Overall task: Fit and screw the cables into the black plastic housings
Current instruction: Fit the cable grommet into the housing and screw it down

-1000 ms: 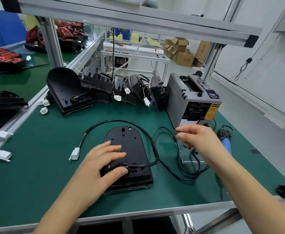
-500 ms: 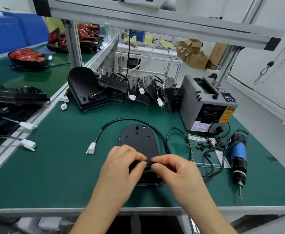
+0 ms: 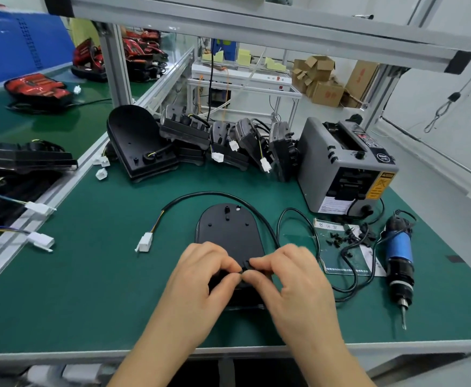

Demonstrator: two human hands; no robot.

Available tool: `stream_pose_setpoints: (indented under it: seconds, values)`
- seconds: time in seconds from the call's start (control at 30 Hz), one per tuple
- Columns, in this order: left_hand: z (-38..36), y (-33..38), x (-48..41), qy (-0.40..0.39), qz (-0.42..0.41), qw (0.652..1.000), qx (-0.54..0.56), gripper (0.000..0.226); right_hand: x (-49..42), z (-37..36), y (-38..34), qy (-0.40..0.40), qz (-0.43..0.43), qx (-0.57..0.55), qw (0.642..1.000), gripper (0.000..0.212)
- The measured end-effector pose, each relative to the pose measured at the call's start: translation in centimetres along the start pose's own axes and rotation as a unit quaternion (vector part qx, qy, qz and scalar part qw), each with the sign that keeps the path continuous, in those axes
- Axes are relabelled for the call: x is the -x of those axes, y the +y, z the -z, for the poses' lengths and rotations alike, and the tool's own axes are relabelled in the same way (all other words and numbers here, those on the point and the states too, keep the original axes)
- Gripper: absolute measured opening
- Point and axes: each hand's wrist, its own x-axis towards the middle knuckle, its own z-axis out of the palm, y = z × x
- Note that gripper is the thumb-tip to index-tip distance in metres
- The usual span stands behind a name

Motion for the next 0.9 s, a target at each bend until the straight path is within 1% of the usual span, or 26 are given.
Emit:
stream_pose_setpoints:
  seconds: [0.1,0.17,0.3,0.4,0.5,0.67,0.9]
  values:
    - [-0.1,-0.2,0.2,0.009,-0.014,1.0,-0.004,0.009,-0.2,0.2,0.6,0.011,0.05,0.011,0.999,0.022]
    - [-0.3,-0.3,0.4,0.024,-0.023,0.999,-0.003,0.012,0.1,0.2,0.8,-0.003,0.077,0.012,0.997,0.024]
    - [-0.7,-0.6,0.6,0.041,-0.032,0.999,0.0,0.013,0.7,0.1,1.5,-0.014,0.069,-0.004,0.997,0.022]
    - [-0.7,-0.6,0.4,0.044,-0.025,0.999,0.0,0.012,1.0,0.0,1.5,0.001,0.076,-0.044,0.996,0.019]
    - [-0.7,-0.5,0.4,0.042,-0.025,0.999,-0.005,0.012,1.3,0.2,1.5,0.014,0.09,-0.053,0.994,0.017]
    - [-0.7,-0.4,0.2,0.039,-0.012,0.999,-0.005,0.012,1.3,0.5,1.6,0.031,0.113,-0.021,0.993,0.018]
    - [-0.6,-0.2,0.1,0.029,-0.004,1.0,-0.006,0.012,1.0,1.0,1.9,0.026,0.169,0.04,0.984,0.018]
